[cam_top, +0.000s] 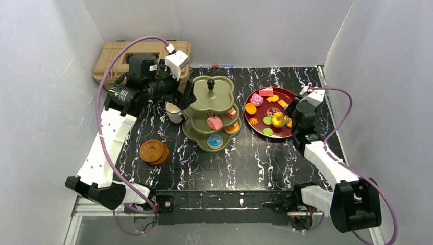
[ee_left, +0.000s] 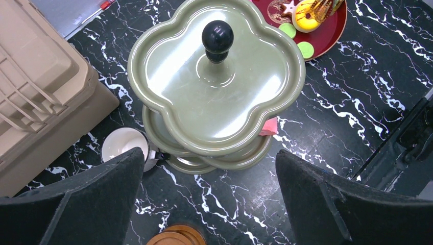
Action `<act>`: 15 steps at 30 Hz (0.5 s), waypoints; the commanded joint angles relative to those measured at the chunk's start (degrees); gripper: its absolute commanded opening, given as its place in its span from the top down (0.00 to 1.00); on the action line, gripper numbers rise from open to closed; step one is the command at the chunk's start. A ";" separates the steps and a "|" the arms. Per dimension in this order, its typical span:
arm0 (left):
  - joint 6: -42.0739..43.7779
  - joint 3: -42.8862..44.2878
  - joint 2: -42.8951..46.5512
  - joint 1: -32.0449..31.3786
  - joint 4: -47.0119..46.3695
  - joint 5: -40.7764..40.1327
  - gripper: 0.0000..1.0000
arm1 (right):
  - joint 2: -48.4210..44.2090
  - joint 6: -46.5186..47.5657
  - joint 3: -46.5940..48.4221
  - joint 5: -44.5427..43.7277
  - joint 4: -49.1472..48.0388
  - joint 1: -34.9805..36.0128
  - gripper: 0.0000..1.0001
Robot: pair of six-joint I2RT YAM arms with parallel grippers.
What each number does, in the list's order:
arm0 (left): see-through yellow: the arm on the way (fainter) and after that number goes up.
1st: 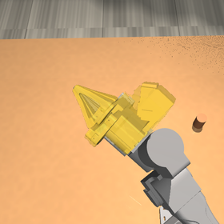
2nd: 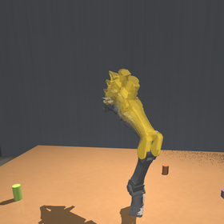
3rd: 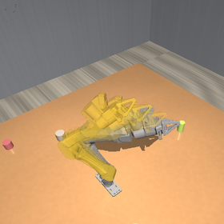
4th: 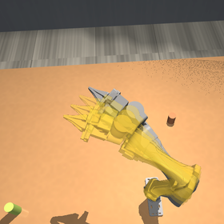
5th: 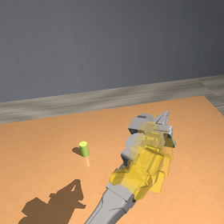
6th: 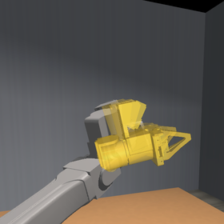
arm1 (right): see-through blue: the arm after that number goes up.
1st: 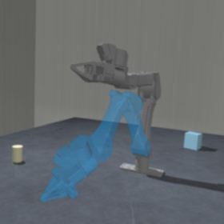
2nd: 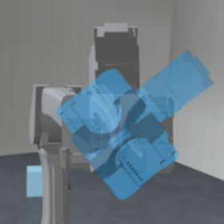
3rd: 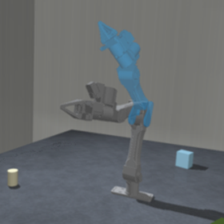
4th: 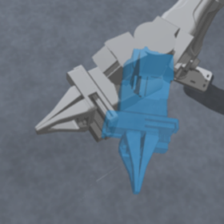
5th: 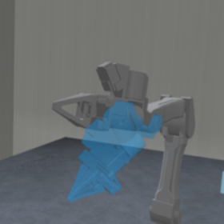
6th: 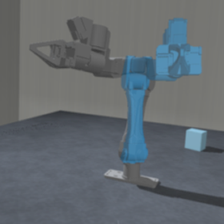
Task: Serve the afternoon tea
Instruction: Pick up the desert from the tray.
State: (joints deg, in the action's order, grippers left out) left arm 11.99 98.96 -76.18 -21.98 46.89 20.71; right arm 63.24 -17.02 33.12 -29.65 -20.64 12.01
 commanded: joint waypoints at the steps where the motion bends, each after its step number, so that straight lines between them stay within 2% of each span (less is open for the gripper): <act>1: 0.32 0.58 1.82 0.00 0.89 -0.01 0.01 | -3.68 -0.63 4.45 3.31 -0.91 -0.06 0.89; 15: 0.06 0.49 1.45 0.00 0.81 -0.06 0.01 | -7.24 -10.11 11.13 16.89 3.15 0.02 0.90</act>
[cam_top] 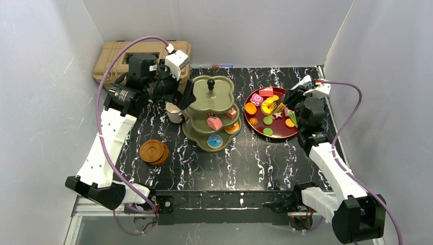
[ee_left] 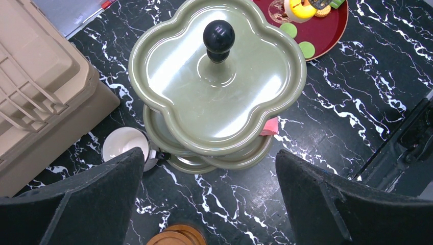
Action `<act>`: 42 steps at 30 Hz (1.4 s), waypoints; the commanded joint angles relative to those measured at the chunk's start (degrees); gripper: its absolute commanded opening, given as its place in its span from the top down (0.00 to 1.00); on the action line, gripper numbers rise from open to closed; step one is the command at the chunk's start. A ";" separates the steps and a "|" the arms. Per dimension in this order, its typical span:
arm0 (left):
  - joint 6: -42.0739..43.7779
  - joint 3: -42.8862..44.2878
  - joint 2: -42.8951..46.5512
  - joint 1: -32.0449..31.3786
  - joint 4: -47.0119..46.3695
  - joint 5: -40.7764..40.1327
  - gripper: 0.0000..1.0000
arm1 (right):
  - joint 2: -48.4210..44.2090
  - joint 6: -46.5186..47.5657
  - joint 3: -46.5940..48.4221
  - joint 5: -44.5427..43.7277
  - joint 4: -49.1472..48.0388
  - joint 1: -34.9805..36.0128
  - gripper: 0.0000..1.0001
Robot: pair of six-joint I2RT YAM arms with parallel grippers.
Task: Serve the afternoon tea
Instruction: Pick up the desert from the tray, then place the desert on the desert table.
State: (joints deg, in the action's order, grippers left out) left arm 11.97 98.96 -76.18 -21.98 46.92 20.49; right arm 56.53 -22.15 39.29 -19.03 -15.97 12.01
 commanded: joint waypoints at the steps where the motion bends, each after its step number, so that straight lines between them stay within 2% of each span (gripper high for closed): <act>1: 0.02 0.55 1.45 0.00 0.74 0.16 0.01 | -0.08 -6.07 5.75 7.84 -1.64 0.07 0.90; 8: -0.02 0.55 1.59 0.00 0.79 0.08 0.01 | 1.79 -9.08 11.60 12.18 -2.00 2.97 0.90; 20: 0.06 0.52 1.63 0.00 0.65 0.08 0.01 | 3.58 -12.17 26.18 19.98 5.85 3.94 0.90; 27: 0.06 0.74 1.65 0.00 0.67 -0.06 0.01 | 7.63 -14.03 34.03 26.07 11.11 6.47 0.90; 33: -0.18 1.12 1.38 0.00 0.72 0.08 0.01 | 10.49 -12.34 38.55 25.41 14.92 12.52 0.89; 42: -0.14 1.44 1.51 0.00 0.77 -0.10 0.01 | 12.47 -9.75 39.54 21.07 15.81 18.31 0.86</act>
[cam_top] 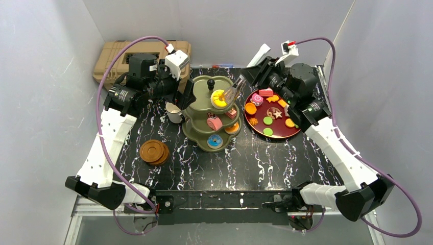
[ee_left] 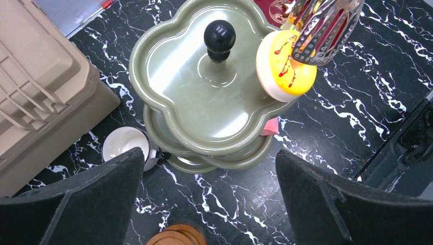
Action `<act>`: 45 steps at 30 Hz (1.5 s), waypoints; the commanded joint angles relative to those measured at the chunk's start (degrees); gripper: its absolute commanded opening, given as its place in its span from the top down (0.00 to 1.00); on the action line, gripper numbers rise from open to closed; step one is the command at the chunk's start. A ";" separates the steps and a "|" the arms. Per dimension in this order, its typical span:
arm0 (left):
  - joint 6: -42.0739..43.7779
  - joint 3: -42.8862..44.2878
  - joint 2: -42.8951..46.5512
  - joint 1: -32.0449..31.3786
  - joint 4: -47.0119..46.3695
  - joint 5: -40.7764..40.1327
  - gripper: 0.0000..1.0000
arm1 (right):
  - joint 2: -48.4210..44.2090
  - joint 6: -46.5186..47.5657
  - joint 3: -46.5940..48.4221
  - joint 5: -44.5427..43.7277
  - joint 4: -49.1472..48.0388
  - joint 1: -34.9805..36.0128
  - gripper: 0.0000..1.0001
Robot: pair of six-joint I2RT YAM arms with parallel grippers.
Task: Serve the afternoon tea
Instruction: Place the desert on the desert table.
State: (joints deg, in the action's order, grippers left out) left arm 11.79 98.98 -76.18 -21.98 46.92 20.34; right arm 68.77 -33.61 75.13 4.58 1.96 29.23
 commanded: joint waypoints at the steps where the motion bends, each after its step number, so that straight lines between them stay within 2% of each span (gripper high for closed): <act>1: 0.15 1.47 1.63 -0.04 0.76 -0.02 0.01 | 0.41 1.91 3.82 -2.92 -2.05 1.27 0.86; 11: 0.22 1.40 1.56 0.00 0.77 -0.10 0.01 | 1.33 4.41 4.10 -7.92 -3.76 2.18 0.82; 15: 0.53 1.45 1.64 0.00 0.77 -0.21 0.01 | 1.96 4.44 3.97 -7.23 -4.08 2.70 0.70; 25: 0.43 1.60 1.56 0.00 0.73 -0.21 0.01 | 0.72 4.86 3.00 -7.81 -5.43 2.96 0.53; 35: 0.51 1.49 1.80 0.00 0.77 -0.38 0.01 | 0.01 4.94 2.36 -8.26 -6.59 2.98 0.48; 45: 0.63 1.64 1.83 0.00 0.74 -0.47 0.01 | -2.63 9.12 3.33 -14.05 -4.51 2.93 0.54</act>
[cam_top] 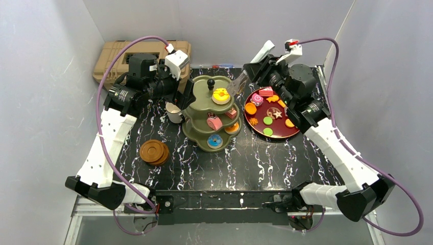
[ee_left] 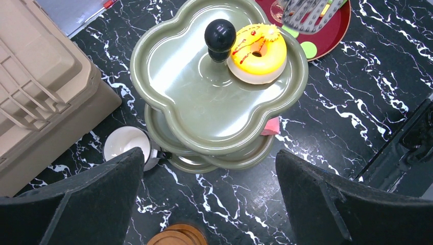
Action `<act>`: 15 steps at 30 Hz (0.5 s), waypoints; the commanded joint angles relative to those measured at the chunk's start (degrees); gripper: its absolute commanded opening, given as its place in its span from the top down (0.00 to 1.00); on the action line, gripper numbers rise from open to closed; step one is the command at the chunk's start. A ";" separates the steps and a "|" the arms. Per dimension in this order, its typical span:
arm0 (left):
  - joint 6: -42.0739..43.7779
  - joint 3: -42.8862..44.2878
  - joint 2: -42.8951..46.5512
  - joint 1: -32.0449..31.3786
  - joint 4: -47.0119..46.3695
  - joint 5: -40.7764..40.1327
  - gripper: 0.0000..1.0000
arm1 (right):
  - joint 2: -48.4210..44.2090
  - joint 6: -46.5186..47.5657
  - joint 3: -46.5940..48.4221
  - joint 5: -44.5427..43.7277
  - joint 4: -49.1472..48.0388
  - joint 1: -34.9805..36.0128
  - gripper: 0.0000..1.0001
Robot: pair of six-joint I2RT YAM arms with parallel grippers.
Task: Serve the afternoon tea
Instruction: Place the desert on the desert table.
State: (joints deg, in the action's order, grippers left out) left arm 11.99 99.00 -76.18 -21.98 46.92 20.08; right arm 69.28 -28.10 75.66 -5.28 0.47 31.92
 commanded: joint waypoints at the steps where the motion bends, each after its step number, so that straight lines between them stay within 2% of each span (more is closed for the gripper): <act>1: 0.41 1.71 1.83 0.00 0.75 -0.23 0.01 | -3.36 4.47 2.99 -5.10 -2.42 0.25 0.54; 6: 0.32 1.79 1.72 0.00 1.01 -0.12 0.01 | -4.57 8.55 0.91 -11.15 -0.56 0.17 0.57; 15: 0.57 1.71 1.83 0.00 1.22 -0.34 0.01 | -6.06 12.66 -11.48 -21.71 -2.00 -1.25 0.60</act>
State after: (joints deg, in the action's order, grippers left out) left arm 11.99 99.07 -76.18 -21.98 47.00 20.05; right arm 63.96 -18.17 68.40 -20.60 1.52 31.51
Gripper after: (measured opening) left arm 0.994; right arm 0.455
